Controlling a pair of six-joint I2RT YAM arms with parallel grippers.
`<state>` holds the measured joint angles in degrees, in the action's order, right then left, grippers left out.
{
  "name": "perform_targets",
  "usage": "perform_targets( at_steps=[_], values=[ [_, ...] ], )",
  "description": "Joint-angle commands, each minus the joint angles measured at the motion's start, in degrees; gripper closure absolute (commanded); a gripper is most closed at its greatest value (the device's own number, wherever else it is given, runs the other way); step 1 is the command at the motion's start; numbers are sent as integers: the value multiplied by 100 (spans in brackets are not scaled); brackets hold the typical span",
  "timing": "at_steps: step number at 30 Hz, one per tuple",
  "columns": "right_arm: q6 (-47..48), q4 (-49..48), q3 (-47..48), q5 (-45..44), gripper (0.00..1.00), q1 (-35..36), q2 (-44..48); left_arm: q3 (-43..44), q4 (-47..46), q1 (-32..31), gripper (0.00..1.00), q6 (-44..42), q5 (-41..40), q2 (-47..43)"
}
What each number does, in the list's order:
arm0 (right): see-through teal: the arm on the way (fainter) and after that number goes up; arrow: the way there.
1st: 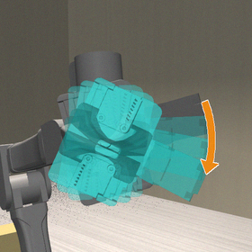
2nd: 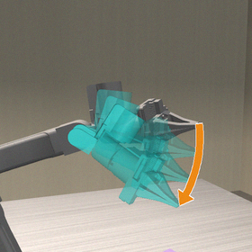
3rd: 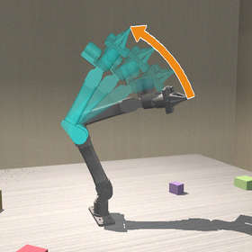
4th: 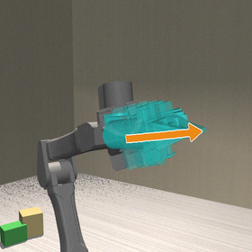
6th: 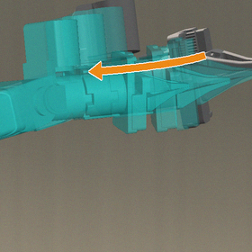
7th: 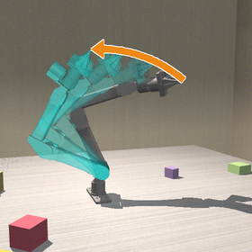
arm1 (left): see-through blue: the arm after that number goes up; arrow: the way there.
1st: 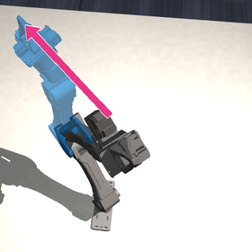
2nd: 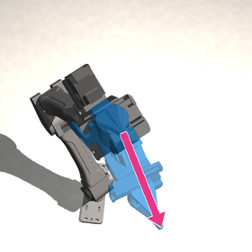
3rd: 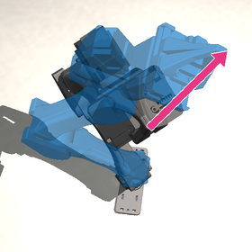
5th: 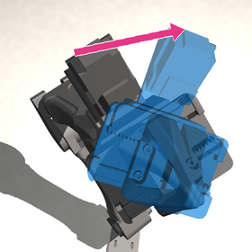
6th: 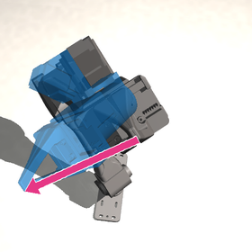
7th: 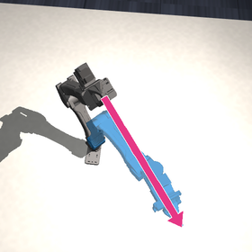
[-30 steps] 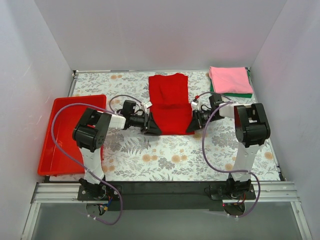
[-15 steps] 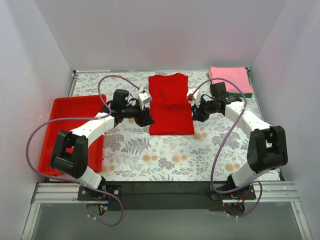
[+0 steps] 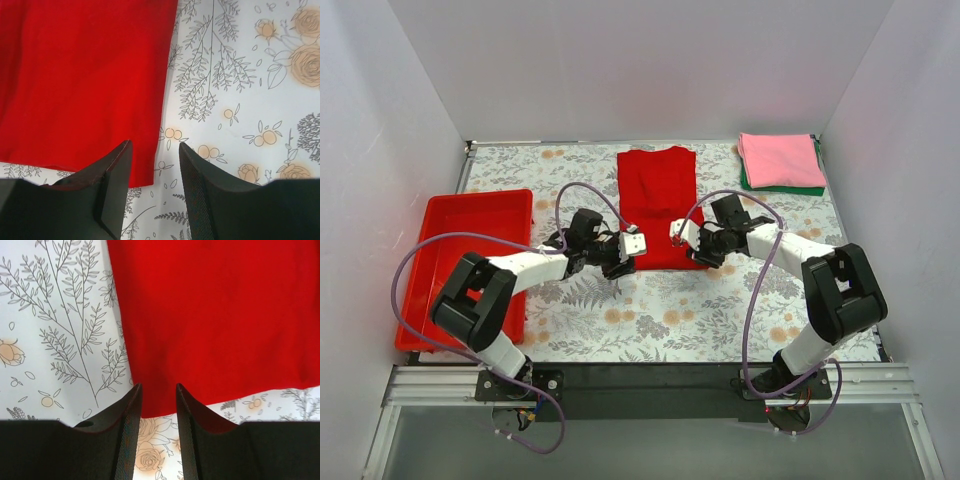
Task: Fold and stack the t-shirts
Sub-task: Fold the tshirt
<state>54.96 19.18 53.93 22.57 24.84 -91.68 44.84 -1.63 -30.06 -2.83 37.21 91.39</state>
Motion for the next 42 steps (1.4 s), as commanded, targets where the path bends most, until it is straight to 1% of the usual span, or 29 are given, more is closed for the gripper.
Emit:
perform_targets(
  at_steps=[1,8,11,14,15,17,20,21,22,23,24,25,27,29,30,31,33,34,38,42],
  values=[
    [243,-195,-190,-60,60,38,-122,-46,-303,-35,58,-367,-126,97],
    [322,-178,-348,-33,58,56,-157,-72,-356,-61,57,-595,-302,484],
    [384,-195,-339,-130,58,65,-297,-116,-312,-52,59,-692,-337,555],
    [428,-195,-331,-156,60,65,-394,-160,-216,-61,61,-842,-372,608],
    [437,-187,-331,-165,64,65,-412,-160,-172,-61,63,-885,-390,642],
    [445,-187,-322,-183,68,65,-456,-160,-92,-61,64,-947,-442,695],
    [472,-187,-366,-209,79,65,-465,-116,-57,-61,73,-1000,-591,800],
    [481,-187,-392,-226,82,65,-456,-90,-48,-61,80,-983,-636,818],
    [481,-187,-401,-235,87,65,-456,-63,-5,-61,85,-983,-671,845],
    [481,-187,-401,-244,95,65,-421,-28,5,-61,90,-974,-671,845],
    [455,-187,-375,-244,99,65,-395,-10,13,-61,93,-982,-663,810],
    [428,-169,-340,-244,99,56,-316,16,22,-61,100,-922,-619,766],
    [288,-90,-104,-174,99,30,-219,217,66,18,100,-694,-383,591],
    [95,129,195,-95,99,-84,-70,559,460,175,100,-422,-163,485],
    [50,234,353,27,99,-128,-26,961,592,229,100,-350,12,467],
    [-2,331,712,107,99,-198,44,1139,837,281,100,-298,84,450],
    [-38,525,1004,230,99,-348,106,1552,1050,396,100,-279,233,397],
    [-12,595,1275,222,99,-374,132,1632,1120,405,100,-262,225,344],
    [146,1025,1655,248,99,-392,150,1905,1367,414,100,-367,304,265],
    [226,1403,1656,318,99,-401,325,1932,1647,396,100,-411,383,55]
  ],
)
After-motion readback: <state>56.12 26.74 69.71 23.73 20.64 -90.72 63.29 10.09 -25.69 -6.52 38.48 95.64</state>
